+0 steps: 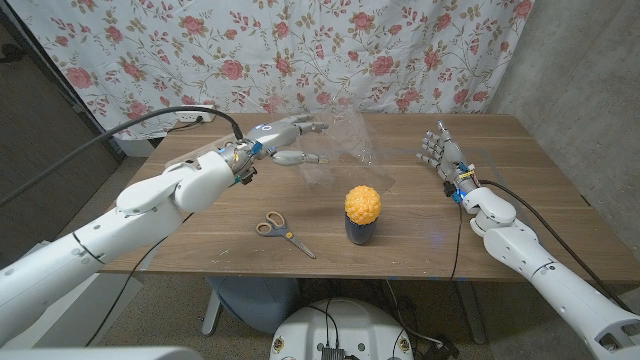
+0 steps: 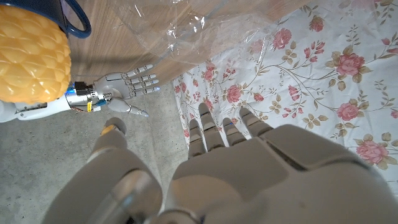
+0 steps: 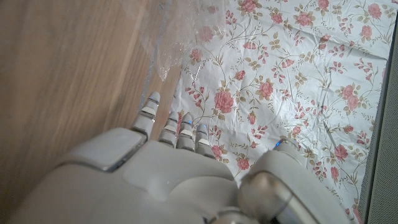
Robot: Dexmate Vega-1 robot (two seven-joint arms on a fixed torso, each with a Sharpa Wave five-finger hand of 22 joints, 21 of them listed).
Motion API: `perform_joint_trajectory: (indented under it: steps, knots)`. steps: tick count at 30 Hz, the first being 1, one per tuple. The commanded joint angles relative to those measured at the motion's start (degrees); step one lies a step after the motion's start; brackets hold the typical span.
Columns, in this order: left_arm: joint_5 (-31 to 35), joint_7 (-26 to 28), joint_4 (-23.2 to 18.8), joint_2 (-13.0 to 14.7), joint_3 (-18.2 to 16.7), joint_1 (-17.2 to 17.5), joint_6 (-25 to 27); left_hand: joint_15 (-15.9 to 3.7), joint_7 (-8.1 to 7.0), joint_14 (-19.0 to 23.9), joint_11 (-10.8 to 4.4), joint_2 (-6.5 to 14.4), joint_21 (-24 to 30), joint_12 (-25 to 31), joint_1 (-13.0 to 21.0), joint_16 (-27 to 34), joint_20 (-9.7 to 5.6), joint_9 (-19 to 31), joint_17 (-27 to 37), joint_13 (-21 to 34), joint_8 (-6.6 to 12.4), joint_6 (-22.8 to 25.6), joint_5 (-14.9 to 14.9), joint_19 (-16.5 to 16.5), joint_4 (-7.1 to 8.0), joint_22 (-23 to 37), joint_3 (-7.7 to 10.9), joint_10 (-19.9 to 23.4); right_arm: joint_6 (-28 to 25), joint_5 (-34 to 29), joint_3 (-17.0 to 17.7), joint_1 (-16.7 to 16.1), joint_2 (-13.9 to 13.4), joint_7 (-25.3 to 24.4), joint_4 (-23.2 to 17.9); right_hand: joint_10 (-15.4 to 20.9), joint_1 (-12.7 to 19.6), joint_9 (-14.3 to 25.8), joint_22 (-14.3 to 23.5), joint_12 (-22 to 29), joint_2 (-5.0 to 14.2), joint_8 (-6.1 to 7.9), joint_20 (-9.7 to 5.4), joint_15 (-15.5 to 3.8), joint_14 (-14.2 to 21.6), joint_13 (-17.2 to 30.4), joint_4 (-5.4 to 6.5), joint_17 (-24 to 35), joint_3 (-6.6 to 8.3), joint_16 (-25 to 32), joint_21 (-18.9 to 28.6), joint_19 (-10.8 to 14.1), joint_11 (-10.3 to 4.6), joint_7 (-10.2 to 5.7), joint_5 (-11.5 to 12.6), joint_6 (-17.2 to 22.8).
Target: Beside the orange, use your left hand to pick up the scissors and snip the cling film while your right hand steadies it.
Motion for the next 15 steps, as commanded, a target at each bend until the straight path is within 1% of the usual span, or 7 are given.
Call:
perform_joint_trajectory:
  steps: [1, 3, 7, 11, 13, 15]
  knots:
    - [4.37, -6.6, -5.49, 1.52, -0.05, -2.96, 2.26, 0.33, 0.03, -0.18, 0.21, -0.09, -0.05, -0.21, 0.95, 0.12, 0.51, 0.15, 0.03, 0.39, -0.15, -0.82, 0.19, 0.04, -0.11, 0.05, 0.55, 0.23, 0.34, -0.1, -0.15, 0.66, 0.03, 0.78, 1.17, 0.1, 0.58, 0.01, 0.26, 0.39, 0.03, 0.02, 0.14, -0.18, -0.01, -0.03, -0.31, -0.07, 0.16, 0.2, 0.4, -0.54, 0.06, -0.11, -0.01, 0.01]
    - [5.63, -7.19, -6.25, 1.72, 0.09, -3.31, 2.15, 0.36, -0.12, 0.03, -0.23, -0.11, -0.04, -0.13, 1.14, 0.21, 0.53, 0.15, 0.04, 0.44, -0.09, -0.9, 0.16, 0.03, -0.11, 0.05, 0.58, 0.49, 0.02, 0.01, -0.19, 0.73, 0.04, 0.74, 1.17, 0.08, 0.58, 0.01, 0.26, 0.38, 0.03, 0.01, 0.14, -0.14, -0.01, -0.04, -0.31, -0.07, 0.16, 0.2, 0.4, -0.55, 0.05, -0.12, -0.02, 0.0]
    - [6.74, -8.55, -7.38, 1.62, 0.1, -3.54, 2.35, 0.3, -0.1, 0.26, -0.32, -0.14, 0.0, -0.09, 1.35, 0.3, 0.55, 0.16, 0.04, 0.5, 0.03, -0.84, 0.13, 0.09, -0.09, 0.05, 0.6, 0.66, -0.1, 0.2, -0.18, 0.83, 0.21, 0.69, 1.32, 0.09, 0.58, 0.01, 0.26, 0.39, 0.04, 0.01, 0.14, -0.11, 0.0, -0.07, -0.31, -0.08, 0.15, 0.21, 0.41, -0.56, 0.02, -0.1, -0.03, 0.01]
    - [7.32, -8.95, -7.78, 1.39, -0.1, -3.14, 2.48, 0.37, -0.16, 0.35, -0.35, -0.16, 0.04, -0.11, 1.45, 0.34, 0.57, 0.16, 0.04, 0.54, 0.09, -0.8, 0.11, 0.17, -0.07, 0.05, 0.61, 0.68, 0.01, 0.09, -0.3, 1.07, 0.22, 1.02, 1.8, 0.07, 0.58, 0.0, 0.26, 0.38, 0.06, -0.01, 0.14, -0.1, -0.02, -0.09, -0.32, -0.08, 0.15, 0.21, 0.41, -0.57, 0.06, -0.12, -0.05, -0.03]
    - [8.35, -8.96, -8.0, 1.39, -0.1, -2.71, 2.89, 0.38, -0.17, 0.27, -0.33, -0.17, 0.03, -0.1, 1.52, 0.3, 0.58, 0.16, 0.04, 0.56, 0.09, -0.87, 0.1, 0.12, -0.05, 0.06, 0.61, 0.71, -0.24, 0.26, -0.23, 0.99, 0.2, 0.88, 1.74, 0.07, 0.58, 0.0, 0.26, 0.38, 0.07, -0.01, 0.14, -0.07, -0.02, -0.11, -0.32, -0.09, 0.15, 0.22, 0.41, -0.57, 0.06, -0.14, -0.05, -0.01]
    - [10.19, -8.69, -8.3, 1.53, 0.01, -2.26, 3.25, 0.42, -0.22, 0.2, -0.48, -0.2, 0.03, 0.22, 1.76, 0.28, 0.58, 0.16, 0.05, 0.65, 0.09, -1.16, 0.07, 0.09, -0.02, 0.06, 0.64, 1.65, -0.04, 0.01, -0.28, 0.98, -0.01, 1.12, 1.88, 0.07, 0.59, 0.0, 0.26, 0.39, 0.09, -0.02, 0.14, -0.06, -0.01, -0.12, -0.32, -0.09, 0.15, 0.23, 0.42, -0.58, 0.06, -0.15, -0.06, -0.02]
